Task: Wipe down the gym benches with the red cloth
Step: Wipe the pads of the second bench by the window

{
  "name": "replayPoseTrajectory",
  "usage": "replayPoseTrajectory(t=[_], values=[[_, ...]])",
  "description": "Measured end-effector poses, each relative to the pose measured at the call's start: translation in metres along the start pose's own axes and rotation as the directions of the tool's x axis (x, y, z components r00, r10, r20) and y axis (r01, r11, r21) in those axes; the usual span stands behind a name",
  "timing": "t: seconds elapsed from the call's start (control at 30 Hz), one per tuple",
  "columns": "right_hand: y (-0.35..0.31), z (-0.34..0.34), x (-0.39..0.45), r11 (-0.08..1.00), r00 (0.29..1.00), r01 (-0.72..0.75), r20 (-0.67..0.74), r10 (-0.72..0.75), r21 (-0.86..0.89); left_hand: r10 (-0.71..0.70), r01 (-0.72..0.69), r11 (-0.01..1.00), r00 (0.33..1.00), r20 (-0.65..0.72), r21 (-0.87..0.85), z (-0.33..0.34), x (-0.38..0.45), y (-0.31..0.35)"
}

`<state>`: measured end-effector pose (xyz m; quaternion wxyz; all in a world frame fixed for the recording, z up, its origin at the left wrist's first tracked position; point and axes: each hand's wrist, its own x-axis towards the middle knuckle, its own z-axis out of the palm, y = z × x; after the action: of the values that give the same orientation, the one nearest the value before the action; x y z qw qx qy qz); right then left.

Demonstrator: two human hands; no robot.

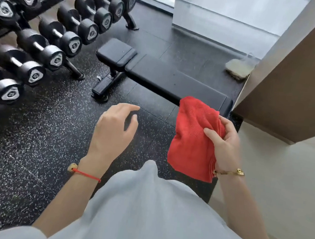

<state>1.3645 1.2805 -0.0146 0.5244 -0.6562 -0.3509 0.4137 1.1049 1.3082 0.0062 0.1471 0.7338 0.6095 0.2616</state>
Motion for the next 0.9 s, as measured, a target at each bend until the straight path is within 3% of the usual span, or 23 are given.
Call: replayPoseTrajectory(t=[0.3,0.63,0.9], values=[[-0.015,0.041,0.097,0.994,0.985,-0.094,-0.140,0.102,0.063,0.108,-0.102,0.993,0.988,0.114,-0.050,0.030,0.141,-0.019],[-0.008,0.012,0.234,0.983,0.944,-0.124,-0.289,0.159,0.134,0.154,-0.142,0.986,0.975,0.159,-0.083,0.113,0.286,-0.004],[-0.004,-0.020,0.368,0.989,0.932,-0.145,-0.336,0.139,0.008,0.193,-0.175,0.977,0.968,0.160,-0.118,0.197,0.398,0.023]])
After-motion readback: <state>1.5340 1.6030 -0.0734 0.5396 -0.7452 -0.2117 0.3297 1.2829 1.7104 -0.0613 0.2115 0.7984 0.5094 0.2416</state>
